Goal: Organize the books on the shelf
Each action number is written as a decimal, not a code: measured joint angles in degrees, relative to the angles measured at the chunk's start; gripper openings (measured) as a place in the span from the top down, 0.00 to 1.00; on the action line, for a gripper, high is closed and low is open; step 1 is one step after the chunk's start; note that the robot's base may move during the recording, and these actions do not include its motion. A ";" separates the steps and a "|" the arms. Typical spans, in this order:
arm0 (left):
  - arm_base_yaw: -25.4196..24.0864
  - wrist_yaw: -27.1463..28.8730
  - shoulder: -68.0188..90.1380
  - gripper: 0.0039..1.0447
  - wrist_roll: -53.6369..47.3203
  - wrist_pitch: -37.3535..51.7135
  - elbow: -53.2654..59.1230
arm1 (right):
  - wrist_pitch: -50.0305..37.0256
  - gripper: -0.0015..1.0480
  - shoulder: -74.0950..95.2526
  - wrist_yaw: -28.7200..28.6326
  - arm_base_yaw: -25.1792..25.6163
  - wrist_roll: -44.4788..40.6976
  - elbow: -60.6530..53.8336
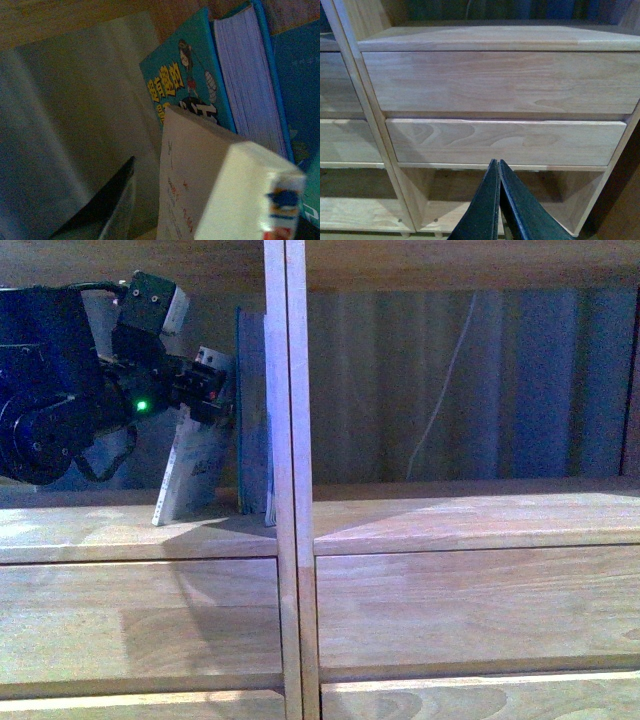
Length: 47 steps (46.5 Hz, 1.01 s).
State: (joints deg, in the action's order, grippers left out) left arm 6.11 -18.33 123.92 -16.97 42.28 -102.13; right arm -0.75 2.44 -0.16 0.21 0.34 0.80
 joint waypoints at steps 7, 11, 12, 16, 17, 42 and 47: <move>0.00 1.05 -0.66 0.23 1.38 0.55 1.99 | 0.59 0.97 -2.05 -0.02 -0.02 -0.02 0.00; 0.00 2.10 -1.77 0.12 2.40 0.61 4.07 | 0.68 0.97 -2.08 0.04 -0.02 -0.02 0.00; 0.00 2.32 -2.16 0.08 2.84 0.61 4.72 | 0.68 0.97 -2.08 0.02 -0.02 -0.02 0.00; -0.04 3.82 -4.68 0.07 4.68 0.85 8.26 | 0.68 0.97 -2.12 0.00 -0.02 -0.02 0.00; -0.07 4.04 -5.31 0.07 5.09 0.85 9.01 | 0.68 0.97 -2.10 0.00 -0.02 -0.02 0.00; 0.79 8.44 -27.43 0.07 14.64 0.92 34.99 | 0.68 0.97 -2.12 0.00 -0.02 -0.02 0.00; 1.70 11.98 -33.86 0.07 15.85 0.22 40.59 | 0.68 0.97 -2.12 0.00 -0.02 -0.02 0.00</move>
State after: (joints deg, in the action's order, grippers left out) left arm 7.81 -6.35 90.06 -1.13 42.50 -61.54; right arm -0.08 0.32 -0.16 0.19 0.32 0.80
